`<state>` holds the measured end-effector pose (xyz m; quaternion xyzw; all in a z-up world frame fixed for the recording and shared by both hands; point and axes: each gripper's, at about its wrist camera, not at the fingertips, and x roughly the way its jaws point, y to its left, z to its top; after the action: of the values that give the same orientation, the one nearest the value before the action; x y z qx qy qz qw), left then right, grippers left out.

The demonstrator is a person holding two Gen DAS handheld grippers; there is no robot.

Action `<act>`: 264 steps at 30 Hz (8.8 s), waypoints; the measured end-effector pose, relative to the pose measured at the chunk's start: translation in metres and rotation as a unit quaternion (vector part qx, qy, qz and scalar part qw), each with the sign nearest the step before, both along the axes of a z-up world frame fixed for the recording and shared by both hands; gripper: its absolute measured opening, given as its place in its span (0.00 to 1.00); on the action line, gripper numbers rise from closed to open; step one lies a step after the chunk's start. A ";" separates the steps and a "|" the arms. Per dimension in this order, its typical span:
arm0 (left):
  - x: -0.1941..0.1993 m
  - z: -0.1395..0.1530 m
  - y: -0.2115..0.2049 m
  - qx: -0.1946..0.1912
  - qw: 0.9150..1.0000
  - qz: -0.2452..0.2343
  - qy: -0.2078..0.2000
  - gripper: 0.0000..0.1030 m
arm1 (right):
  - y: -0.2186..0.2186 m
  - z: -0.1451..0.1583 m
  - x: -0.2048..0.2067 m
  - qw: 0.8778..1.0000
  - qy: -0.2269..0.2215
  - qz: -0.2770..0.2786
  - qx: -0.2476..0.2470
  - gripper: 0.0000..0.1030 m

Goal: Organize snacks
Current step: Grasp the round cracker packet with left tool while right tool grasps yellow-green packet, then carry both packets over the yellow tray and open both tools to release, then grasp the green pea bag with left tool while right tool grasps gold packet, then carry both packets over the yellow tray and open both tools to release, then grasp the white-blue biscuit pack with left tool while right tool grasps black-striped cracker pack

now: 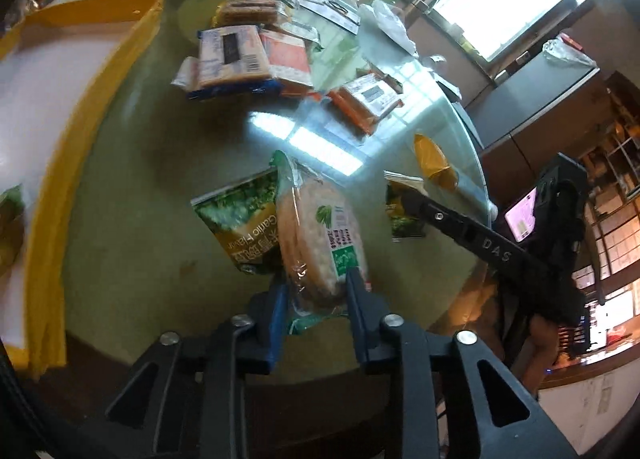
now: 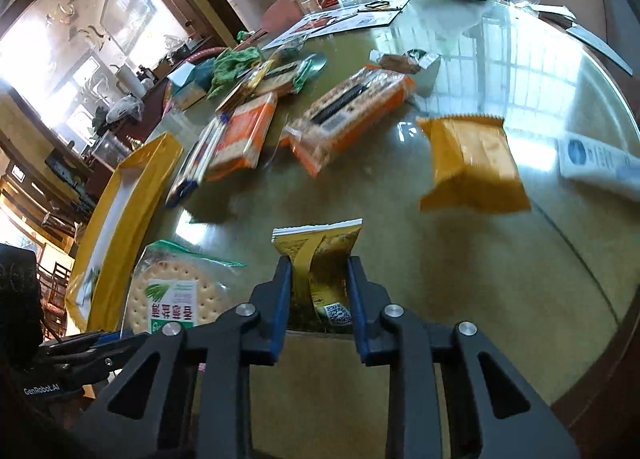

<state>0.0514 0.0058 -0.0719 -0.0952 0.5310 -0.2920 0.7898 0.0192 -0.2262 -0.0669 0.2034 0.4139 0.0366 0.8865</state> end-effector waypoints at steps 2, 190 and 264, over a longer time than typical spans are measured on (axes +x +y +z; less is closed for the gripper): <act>-0.004 0.000 0.000 0.014 1.000 -0.008 -0.013 0.58 | 0.006 0.001 -0.004 1.000 -0.003 0.003 -0.010 0.27; 0.069 0.080 0.152 0.083 0.960 0.224 -0.142 0.36 | 0.190 0.069 0.053 0.979 -0.085 0.163 -0.085 0.44; 0.128 0.045 -0.009 0.130 0.985 0.080 -0.082 0.76 | -0.045 0.017 0.123 0.996 0.045 -0.051 0.057 0.78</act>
<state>0.1799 -0.0033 -0.0266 -0.0090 0.4882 -0.1632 0.8573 0.1427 -0.2717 -0.0502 0.2761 0.4396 0.0059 0.8547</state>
